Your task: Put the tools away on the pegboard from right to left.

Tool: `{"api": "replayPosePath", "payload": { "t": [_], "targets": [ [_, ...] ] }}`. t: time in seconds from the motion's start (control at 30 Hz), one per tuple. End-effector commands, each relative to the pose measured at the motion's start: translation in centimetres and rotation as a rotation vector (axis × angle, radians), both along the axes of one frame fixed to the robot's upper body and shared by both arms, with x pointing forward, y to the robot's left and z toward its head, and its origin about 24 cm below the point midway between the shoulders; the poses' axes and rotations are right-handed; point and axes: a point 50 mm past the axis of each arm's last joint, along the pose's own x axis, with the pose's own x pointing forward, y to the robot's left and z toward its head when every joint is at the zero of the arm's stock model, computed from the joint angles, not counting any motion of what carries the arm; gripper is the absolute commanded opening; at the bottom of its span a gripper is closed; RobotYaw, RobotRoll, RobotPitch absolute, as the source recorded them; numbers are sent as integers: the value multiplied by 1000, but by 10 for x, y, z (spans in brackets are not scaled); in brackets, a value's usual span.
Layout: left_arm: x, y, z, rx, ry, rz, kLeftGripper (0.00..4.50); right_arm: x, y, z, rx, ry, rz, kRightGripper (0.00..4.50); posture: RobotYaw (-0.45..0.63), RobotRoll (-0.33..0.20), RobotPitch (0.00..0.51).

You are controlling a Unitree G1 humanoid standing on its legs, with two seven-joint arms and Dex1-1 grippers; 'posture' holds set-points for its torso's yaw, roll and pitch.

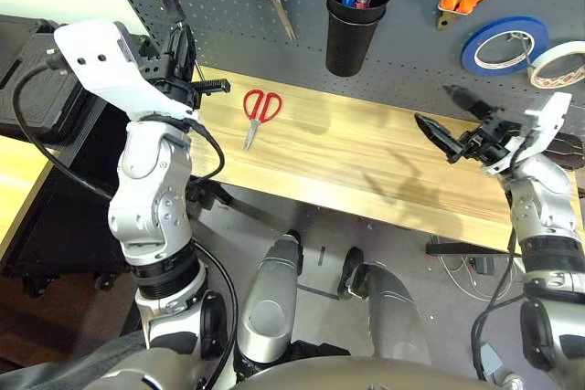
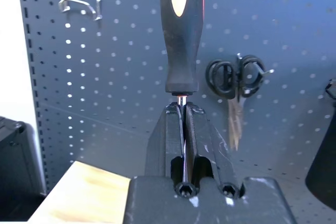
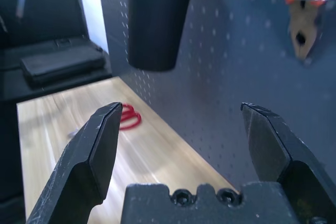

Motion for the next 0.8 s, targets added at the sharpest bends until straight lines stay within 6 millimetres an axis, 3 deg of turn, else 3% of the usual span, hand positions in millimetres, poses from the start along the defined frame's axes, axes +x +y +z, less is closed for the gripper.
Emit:
{"api": "replayPosePath", "payload": {
  "t": [0.03, 0.43, 0.8],
  "targets": [
    [3, -1, 7, 7, -27, -13, 15, -12, -7, 1, 51, -41, 3, 4500, 296, 0, 241],
    [17, -7, 24, 12, -73, -60, 15, -24, -17, 14, 165, -145, -52, 4500, 244, 0, 227],
    [20, -16, 60, -28, -195, -93, 15, -23, -11, 15, 168, -151, -40, 4500, 239, 0, 219]
  ]
}}
